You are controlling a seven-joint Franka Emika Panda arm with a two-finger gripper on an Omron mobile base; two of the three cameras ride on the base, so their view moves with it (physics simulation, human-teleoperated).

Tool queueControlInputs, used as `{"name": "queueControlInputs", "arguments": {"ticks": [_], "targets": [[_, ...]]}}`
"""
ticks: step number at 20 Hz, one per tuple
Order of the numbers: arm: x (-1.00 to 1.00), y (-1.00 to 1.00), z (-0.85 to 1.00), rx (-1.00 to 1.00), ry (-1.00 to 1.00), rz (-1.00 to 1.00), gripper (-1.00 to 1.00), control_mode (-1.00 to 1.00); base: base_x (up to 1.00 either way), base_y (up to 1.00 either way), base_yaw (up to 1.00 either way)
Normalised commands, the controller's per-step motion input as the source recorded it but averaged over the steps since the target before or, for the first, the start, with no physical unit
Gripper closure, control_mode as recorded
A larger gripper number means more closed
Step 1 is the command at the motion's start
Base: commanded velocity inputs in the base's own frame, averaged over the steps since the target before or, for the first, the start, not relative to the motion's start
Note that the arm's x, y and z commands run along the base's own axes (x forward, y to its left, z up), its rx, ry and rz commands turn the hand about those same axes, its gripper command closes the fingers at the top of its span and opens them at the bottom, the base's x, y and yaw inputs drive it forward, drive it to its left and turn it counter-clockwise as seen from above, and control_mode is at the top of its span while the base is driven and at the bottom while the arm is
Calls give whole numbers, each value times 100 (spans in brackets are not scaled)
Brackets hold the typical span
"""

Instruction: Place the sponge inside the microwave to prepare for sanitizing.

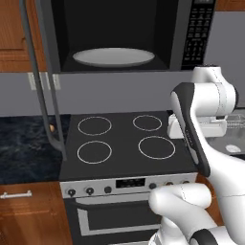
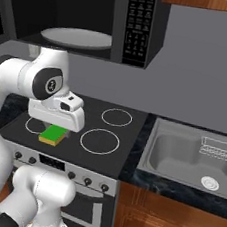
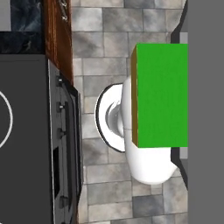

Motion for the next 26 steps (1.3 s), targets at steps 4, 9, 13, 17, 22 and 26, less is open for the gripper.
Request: {"name": "queueControlInputs", "arguments": {"ticks": [4, 9, 13, 17, 22, 26], "targets": [[0, 0, 0, 0, 0, 0, 100, 100, 23, 0, 8], [0, 0, 0, 0, 0, 0, 100, 100, 33, 0, 4], [0, 0, 0, 0, 0, 0, 100, 100, 28, 0, 2], [0, 0, 0, 0, 0, 0, 100, 100, 37, 0, 5], [0, 0, 0, 0, 0, 0, 100, 100, 32, 1, 8], [0, 0, 0, 0, 0, 0, 100, 100, 38, 0, 9]]}}
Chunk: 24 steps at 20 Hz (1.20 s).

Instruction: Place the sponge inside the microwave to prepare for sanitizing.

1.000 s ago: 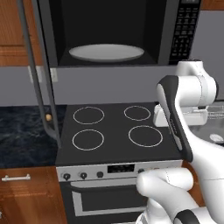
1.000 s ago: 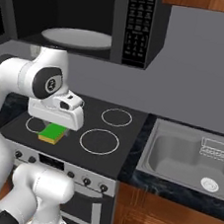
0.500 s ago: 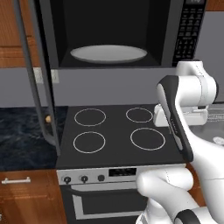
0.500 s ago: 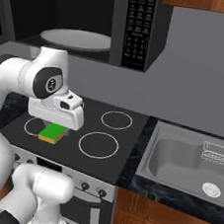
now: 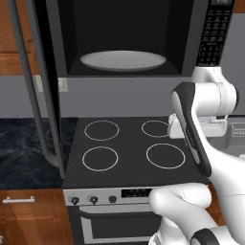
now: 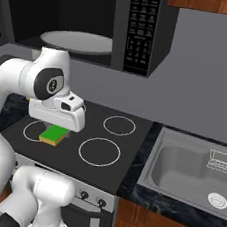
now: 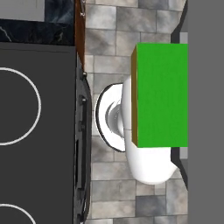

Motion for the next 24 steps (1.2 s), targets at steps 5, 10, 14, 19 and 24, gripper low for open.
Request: {"name": "queueControlInputs", "arguments": {"ticks": [5, 10, 14, 19, 24], "targets": [[0, 0, 0, 0, 0, 0, 100, 100, 41, 7, 14], [0, 0, 0, 0, 0, 0, 100, 100, 44, 2, 17], [0, 0, 0, 0, 0, 0, 100, 100, 57, 0, 13], [0, 0, 0, 0, 0, 0, 100, 100, 65, 4, 3], [0, 0, 0, 0, 0, 0, 100, 100, 54, 17, 0]]}}
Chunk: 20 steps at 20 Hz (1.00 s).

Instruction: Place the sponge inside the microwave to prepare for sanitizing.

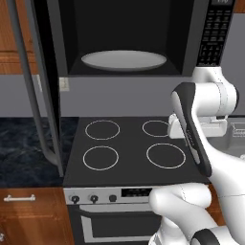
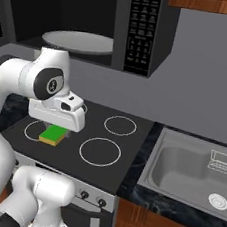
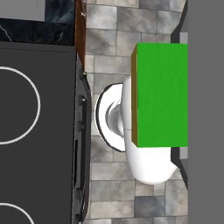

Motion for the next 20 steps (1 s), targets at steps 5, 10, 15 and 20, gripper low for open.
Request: {"name": "queueControlInputs", "arguments": {"ticks": [5, 10, 15, 20], "targets": [[0, 0, 0, 0, 0, 0, 100, 100, 58, 36, 0], [0, 0, 0, 0, 0, 0, 100, 100, 46, 27, 0], [0, 0, 0, 0, 0, 0, 100, 100, 12, 23, 0], [0, 0, 0, 0, 0, 0, 100, 100, 0, 57, 1]]}}
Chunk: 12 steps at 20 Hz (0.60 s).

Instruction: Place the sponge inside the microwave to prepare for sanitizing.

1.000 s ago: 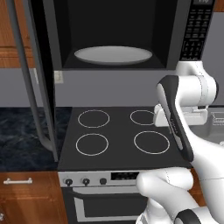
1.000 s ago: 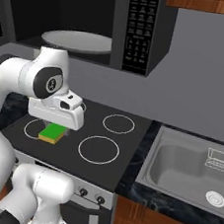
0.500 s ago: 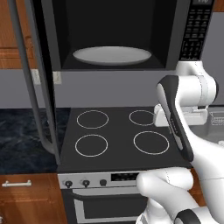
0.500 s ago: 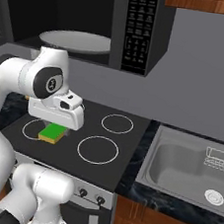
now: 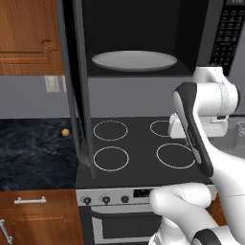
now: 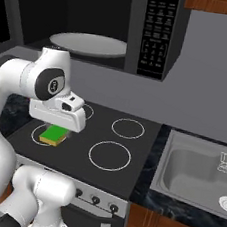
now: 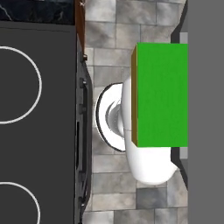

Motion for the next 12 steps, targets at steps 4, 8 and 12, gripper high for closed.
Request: {"name": "queueControlInputs", "arguments": {"ticks": [4, 8, 12], "targets": [[0, 0, 0, 0, 0, 0, 100, 100, -1, 72, 5], [0, 0, 0, 0, 0, 0, 100, 100, 0, 45, 7], [0, 0, 0, 0, 0, 0, 100, 100, 3, 1, 3]]}}
